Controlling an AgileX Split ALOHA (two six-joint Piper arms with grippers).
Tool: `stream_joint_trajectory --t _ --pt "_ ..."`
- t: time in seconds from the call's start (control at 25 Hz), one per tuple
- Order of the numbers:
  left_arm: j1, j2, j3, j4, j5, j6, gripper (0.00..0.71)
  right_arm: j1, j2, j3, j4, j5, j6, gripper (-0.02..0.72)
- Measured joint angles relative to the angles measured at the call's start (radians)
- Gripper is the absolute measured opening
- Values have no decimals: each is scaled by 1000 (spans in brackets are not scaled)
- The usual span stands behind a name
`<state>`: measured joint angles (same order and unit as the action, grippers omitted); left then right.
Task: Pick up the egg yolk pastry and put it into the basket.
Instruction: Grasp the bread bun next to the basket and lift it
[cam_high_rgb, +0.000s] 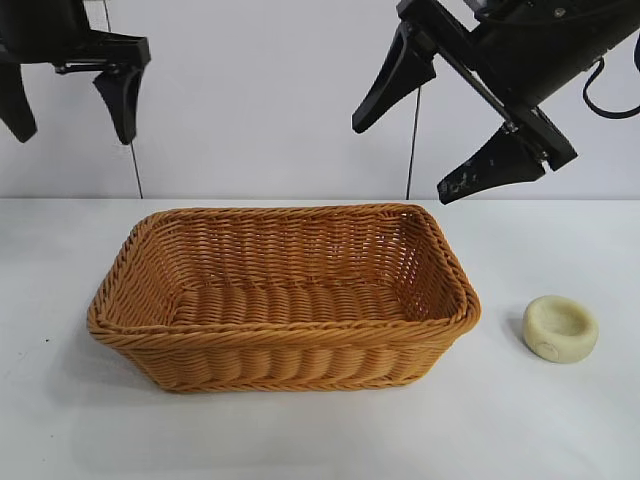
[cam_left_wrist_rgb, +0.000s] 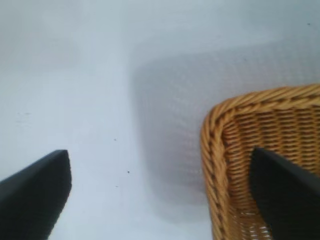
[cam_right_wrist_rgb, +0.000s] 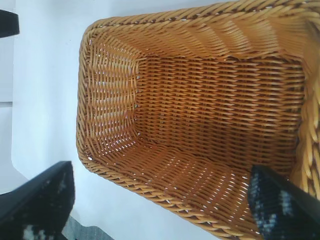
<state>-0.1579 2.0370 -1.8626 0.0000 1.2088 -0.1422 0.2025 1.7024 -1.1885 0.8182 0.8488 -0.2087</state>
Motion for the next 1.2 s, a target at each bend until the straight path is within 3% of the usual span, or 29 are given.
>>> stream_joint_trajectory --t 0.2,0.44,1.2 --pt "113 -10 0 34 0 0 692 0 0 0 0 0 0 675" --pt "138 -104 61 0 0 33 692 0 0 0 0 -1 0 675" --pt "138 -944 901 -38 4 112 692 0 0 0 0 -1 0 675"
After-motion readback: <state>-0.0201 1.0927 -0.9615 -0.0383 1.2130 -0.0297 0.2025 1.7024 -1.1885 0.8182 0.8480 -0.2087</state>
